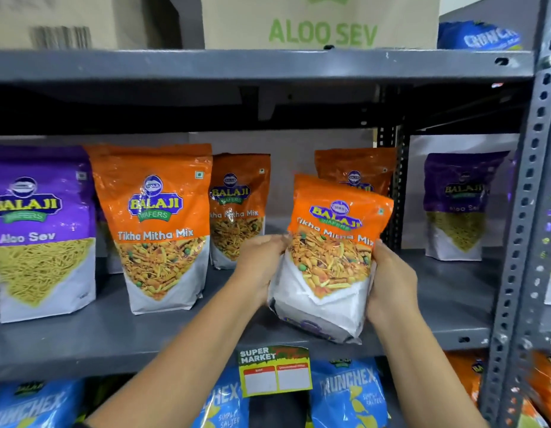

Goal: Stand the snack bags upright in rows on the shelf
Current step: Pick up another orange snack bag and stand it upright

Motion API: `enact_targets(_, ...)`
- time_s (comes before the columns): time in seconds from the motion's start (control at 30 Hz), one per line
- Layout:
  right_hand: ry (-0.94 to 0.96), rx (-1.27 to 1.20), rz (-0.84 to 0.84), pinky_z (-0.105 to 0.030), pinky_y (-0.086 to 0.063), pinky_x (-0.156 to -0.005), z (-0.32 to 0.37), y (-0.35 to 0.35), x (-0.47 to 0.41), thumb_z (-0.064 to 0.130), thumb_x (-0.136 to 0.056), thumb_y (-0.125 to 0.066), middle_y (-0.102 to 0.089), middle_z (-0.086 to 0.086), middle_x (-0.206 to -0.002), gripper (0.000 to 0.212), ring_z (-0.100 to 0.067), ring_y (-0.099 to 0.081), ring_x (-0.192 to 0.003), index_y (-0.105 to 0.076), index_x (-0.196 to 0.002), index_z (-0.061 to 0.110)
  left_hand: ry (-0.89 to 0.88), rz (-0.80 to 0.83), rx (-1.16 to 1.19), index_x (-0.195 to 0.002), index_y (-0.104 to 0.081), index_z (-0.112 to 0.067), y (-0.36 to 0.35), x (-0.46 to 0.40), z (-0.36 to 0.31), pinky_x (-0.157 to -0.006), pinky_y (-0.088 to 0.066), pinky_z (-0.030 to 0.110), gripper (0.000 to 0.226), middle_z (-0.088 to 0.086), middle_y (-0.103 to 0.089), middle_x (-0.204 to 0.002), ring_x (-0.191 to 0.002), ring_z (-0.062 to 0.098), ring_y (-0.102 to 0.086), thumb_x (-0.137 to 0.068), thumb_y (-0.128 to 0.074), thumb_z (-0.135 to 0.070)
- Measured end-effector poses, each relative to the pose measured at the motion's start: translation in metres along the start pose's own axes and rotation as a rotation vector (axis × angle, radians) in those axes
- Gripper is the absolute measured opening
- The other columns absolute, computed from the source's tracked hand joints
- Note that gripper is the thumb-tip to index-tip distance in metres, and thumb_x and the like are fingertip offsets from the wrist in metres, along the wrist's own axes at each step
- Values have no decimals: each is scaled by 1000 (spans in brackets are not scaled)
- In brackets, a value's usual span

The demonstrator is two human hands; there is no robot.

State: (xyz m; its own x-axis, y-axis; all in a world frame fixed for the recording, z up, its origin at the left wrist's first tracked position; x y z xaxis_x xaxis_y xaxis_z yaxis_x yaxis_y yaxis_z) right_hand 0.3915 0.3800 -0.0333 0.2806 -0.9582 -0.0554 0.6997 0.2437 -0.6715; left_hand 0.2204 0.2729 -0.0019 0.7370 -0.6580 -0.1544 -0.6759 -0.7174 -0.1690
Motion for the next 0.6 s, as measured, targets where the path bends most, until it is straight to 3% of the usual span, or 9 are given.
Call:
enact_targets(0.13, 67, 2, 93, -48, -57, -85, 15, -30, 4, 30, -80, -72, -78, -11, -99, 30, -28, -73, -90, -76, -98, 7, -112, -63, 114, -85, -80, -14, 17, 14, -11, -90, -56, 50, 15, 11, -79, -92, -94, 33, -73, -84, -69, -24)
enact_targets(0.2, 104, -26, 122, -43, -58, -81, 18, -43, 7, 27, -83, -70, -77, -11, -98, 24, -24, -71, -83, -75, -93, 7, -167, -144, 146, -87, -80, -18, 27, 19, -10, -94, -54, 51, 17, 7, -79, -96, -98, 30, -72, -82, -67, -28)
enact_targets(0.33, 182, -29, 157, -40, -57, -81, 13, -57, 9, 25, -94, -60, -74, -13, -98, 30, -21, -69, -83, -70, -105, 0, -246, -293, 184, -95, -76, -21, 44, 30, -2, -95, -52, 51, 20, 2, -77, -101, -101, 23, -70, -89, -60, -33)
enact_targets(0.43, 192, -18, 186, -39, -56, -82, 12, -65, 10, 20, -96, -56, -72, -10, -90, 21, -20, -67, -81, -70, -99, 4, -279, -348, 260, -88, -72, -25, 51, 36, 1, -92, -53, 38, 15, -1, -75, -94, -103, 20, -68, -94, -59, -26)
enact_targets(0.5, 198, -4, 208, -41, -56, -86, 14, -69, 10, 19, -96, -56, -72, -11, -92, 19, -23, -67, -86, -70, -95, 5, -277, -354, 335, -85, -70, -28, 53, 38, 1, -90, -50, 30, 16, -7, -72, -91, -105, 17, -66, -94, -59, -21)
enact_targets(0.6, 210, 10, 233, -39, -58, -82, 16, -73, 9, 21, -96, -57, -74, -9, -93, 20, -22, -68, -86, -70, -93, 7, -253, -316, 394, -90, -71, -24, 52, 36, 2, -97, -50, 35, 12, -4, -72, -97, -108, 18, -65, -93, -60, -21)
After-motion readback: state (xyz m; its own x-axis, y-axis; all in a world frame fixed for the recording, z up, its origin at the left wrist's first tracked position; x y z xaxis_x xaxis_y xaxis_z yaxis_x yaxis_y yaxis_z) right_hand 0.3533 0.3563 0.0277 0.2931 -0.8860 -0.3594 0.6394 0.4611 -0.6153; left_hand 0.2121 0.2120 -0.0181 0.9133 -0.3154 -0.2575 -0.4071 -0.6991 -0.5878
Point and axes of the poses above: each hand's wrist, its own x-axis away from the middle knuckle, its own y-axis out of the back of the hand, z = x × y, the point moved 5 cm from there along -x, towards the middle knuckle
